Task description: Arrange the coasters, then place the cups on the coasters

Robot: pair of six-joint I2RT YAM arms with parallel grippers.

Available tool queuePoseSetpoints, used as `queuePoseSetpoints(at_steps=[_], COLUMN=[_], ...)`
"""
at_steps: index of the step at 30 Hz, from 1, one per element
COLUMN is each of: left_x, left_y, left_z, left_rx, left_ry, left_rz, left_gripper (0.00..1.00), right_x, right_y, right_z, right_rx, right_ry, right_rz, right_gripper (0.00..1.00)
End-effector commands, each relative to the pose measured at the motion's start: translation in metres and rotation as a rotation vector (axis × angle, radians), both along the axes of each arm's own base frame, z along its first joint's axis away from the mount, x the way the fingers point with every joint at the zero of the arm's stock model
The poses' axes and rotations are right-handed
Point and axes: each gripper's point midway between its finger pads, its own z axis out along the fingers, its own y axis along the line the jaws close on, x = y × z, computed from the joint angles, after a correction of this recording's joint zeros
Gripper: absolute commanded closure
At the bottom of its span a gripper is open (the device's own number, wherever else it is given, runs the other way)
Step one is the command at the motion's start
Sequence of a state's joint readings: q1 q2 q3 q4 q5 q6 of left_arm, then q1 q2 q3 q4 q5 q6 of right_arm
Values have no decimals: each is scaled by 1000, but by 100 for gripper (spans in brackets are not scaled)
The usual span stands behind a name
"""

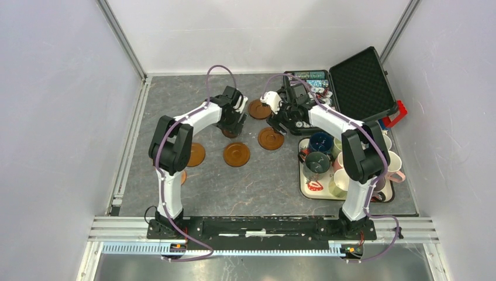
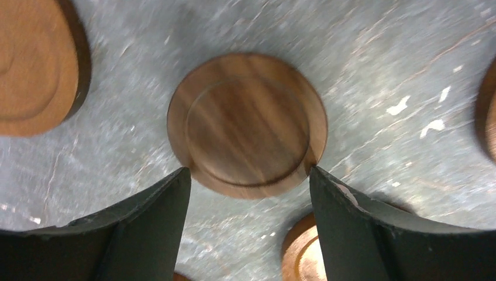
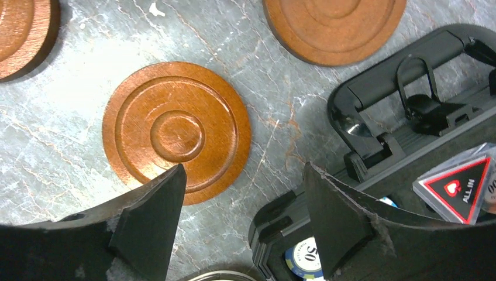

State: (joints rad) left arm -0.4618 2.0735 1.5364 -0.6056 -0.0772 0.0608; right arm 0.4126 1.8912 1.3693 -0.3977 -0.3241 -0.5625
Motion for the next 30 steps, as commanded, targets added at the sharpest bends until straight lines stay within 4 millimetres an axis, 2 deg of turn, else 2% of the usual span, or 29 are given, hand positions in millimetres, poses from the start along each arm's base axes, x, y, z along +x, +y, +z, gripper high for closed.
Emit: queuePoseSetpoints(at_steps=[1,8,12,15,17,21,26,30], left_x=[-18,-43,-59,-63,-56,-31,3,29], left_y=[54,127,171,187,185,154,115,86], left_z=[-3,-9,-7,7,24,50,47,35], left_rx=[80,62,61,30,2,-112,-150,-144], left_ry=[44,127,147,117,44,-38,-58,-69], left_rz=[76,196,281,288,262,217,193,198], left_gripper=[21,31,33,33,31,20,18,19], right_x=[-3,-11,-16,-19,-21,-20,-21,-22], right_y=[16,29,36,44,49,60,81,85], right_z=[3,-23,-38,-47,-51,-57,-55,-54], right_rx=[17,-9,-35,-49,-54,-59,-24,-8], right_ry=[-32,11,26,26,24,16,21,24], right_rz=[73,110,133,151,161,175,194,188], right_gripper=[22,32,36,38,41,48,50,51])
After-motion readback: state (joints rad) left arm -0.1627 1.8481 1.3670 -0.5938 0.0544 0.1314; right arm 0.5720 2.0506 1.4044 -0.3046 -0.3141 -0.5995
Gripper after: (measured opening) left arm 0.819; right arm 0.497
